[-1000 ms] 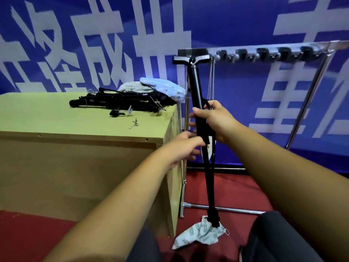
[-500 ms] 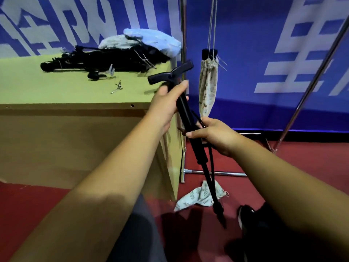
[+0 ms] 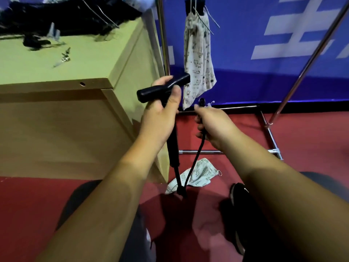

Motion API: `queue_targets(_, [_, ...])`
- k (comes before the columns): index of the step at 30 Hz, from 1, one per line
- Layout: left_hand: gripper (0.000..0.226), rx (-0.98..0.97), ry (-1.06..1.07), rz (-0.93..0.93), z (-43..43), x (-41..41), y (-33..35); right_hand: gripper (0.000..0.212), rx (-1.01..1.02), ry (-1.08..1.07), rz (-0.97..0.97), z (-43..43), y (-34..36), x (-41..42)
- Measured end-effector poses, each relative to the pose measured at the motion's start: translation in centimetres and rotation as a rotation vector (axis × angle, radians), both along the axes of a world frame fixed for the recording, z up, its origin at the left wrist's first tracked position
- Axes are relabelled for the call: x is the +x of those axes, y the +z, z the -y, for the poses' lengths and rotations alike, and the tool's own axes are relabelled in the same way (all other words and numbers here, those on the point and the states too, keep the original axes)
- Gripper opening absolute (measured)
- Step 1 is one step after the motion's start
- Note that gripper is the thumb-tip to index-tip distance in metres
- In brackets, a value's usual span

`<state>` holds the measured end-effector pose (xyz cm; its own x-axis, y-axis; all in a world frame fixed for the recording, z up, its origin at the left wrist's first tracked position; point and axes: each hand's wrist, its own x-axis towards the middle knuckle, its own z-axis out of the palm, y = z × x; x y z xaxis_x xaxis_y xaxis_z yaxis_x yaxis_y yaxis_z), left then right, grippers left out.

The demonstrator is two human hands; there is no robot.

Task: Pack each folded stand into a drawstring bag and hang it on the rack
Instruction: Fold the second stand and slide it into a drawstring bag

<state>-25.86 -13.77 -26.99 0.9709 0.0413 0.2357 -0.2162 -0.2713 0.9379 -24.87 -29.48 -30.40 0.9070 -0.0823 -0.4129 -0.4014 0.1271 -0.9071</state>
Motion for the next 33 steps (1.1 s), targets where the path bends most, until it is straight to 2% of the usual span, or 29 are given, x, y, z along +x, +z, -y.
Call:
queue_targets(3, [0.056,-0.015,0.063,-0.123,0.4,0.3,-1.0,0.021,-0.006,-0.024,0.036,-0.3,-0.7,0.6])
queue_targets(6, [0.048,-0.096,0.143,-0.193,1.2,0.9,-0.9,0.024,0.024,0.0,0.075,-0.6,-0.8,0.8])
queue_targets(9, [0.046,-0.185,0.137,-0.199,2.1,1.4,-1.0,0.024,0.042,0.017,0.131,-0.7,-0.9,0.5])
queue_targets(14, [0.036,-0.385,0.165,-0.187,3.5,2.0,-1.7,0.035,-0.082,-0.078,0.178,-1.2,-1.5,1.0])
queue_targets(18, [0.039,-0.291,0.233,-0.183,3.8,2.3,-2.1,0.032,-0.019,-0.128,0.12,-0.8,-1.8,1.2])
queue_targets(22, [0.057,-0.149,0.288,-0.189,4.4,1.9,-3.0,0.031,0.023,-0.119,0.165,-0.7,-0.8,1.2])
queue_targets(24, [0.059,-0.08,0.283,-0.179,4.7,1.5,-3.3,0.029,0.098,-0.135,0.179,-0.5,0.0,1.2])
queue_targets(29, [0.058,0.074,0.265,-0.214,4.7,1.7,-4.6,0.033,0.013,-0.148,0.221,-0.2,0.6,1.3])
queue_targets(33, [0.071,0.173,0.194,-0.254,4.4,1.3,-5.3,0.03,0.147,-0.229,0.238,1.1,1.6,1.7])
